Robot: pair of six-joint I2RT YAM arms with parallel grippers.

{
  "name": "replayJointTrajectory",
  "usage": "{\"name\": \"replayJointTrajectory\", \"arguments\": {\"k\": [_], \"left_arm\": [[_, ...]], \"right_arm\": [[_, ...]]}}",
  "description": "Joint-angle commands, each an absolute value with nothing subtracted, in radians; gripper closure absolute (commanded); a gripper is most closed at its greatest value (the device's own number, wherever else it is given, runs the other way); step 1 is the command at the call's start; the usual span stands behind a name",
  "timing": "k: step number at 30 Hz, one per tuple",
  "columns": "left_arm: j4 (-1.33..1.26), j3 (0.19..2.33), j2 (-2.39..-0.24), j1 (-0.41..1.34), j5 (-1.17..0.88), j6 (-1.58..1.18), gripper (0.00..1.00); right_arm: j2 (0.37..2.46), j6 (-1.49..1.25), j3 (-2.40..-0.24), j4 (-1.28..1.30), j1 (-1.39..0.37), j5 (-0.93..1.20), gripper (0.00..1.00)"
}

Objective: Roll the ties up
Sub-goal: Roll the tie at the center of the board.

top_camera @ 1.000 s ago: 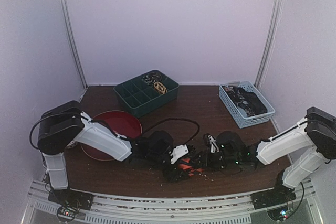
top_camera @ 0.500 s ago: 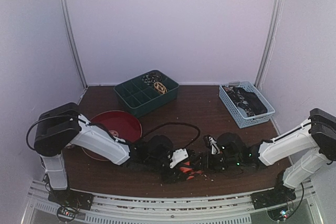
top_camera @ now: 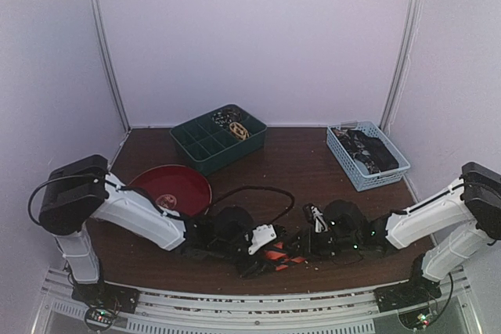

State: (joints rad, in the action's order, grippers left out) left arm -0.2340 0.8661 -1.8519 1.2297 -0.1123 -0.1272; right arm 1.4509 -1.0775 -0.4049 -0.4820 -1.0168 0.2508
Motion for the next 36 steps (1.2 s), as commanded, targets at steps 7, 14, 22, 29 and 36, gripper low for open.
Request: {"name": "replayJointTrajectory", "arguments": {"k": [7, 14, 22, 29, 36], "left_arm": [[-0.299, 0.68, -1.632, 1.23, -0.028, -0.297, 0.46], [-0.386, 0.565, -1.611, 1.23, 0.02, -0.444, 0.87], [-0.443, 0.594, -1.691, 1.253, -0.004, -0.497, 1.0], [-0.461, 0.651, -1.758, 1.273, -0.024, -0.526, 1.0], [-0.464, 0.69, -1.81, 1.276, -0.025, -0.523, 1.0]], "right_arm": [[1.445, -1.105, -0.391, -0.489, -1.045, 0.229, 0.71], [1.451, -1.158, -0.373, -0.534, -1.06, 0.251, 0.71], [1.467, -1.166, -0.357, -0.548, -1.065, 0.236, 0.7], [1.46, -1.117, -0.376, -0.473, -1.065, 0.19, 0.7], [1.44, -1.075, -0.386, -0.414, -1.065, 0.16, 0.7]]}}
